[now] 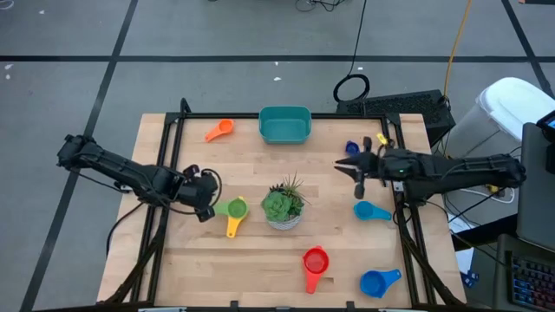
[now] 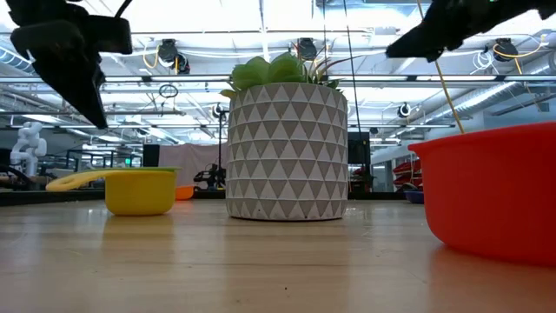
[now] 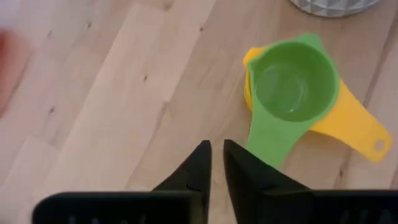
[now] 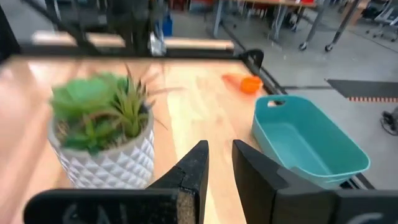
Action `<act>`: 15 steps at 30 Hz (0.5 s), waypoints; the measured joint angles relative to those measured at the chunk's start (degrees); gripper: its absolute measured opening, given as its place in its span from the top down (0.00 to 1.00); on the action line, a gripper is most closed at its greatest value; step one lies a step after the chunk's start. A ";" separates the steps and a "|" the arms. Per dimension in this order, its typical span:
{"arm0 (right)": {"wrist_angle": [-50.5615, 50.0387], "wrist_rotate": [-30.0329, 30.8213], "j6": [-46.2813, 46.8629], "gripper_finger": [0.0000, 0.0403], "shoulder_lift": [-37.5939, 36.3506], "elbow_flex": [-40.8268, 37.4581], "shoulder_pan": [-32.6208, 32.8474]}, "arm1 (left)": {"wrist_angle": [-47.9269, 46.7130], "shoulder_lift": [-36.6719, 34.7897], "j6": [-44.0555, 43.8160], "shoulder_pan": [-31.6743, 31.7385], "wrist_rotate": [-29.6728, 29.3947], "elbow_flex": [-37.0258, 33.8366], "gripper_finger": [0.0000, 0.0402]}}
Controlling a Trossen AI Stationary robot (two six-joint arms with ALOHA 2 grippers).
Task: Nest measuring cups in basket
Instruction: Stack the green measuring cup on top the yellow measuring cup
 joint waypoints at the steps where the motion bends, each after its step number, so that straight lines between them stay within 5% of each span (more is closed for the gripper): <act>1: -0.07 -0.01 -0.88 0.83 1.39 0.72 0.00 | -0.21 0.03 -0.49 0.25 0.41 0.00 0.84; 9: 3.62 -4.86 -4.33 0.83 7.13 3.92 0.06 | -1.36 2.18 -1.08 3.46 2.33 -1.09 0.56; 15: 11.70 -13.53 -5.59 0.83 9.72 4.02 3.86 | 2.87 6.46 1.13 4.75 3.50 -5.06 0.49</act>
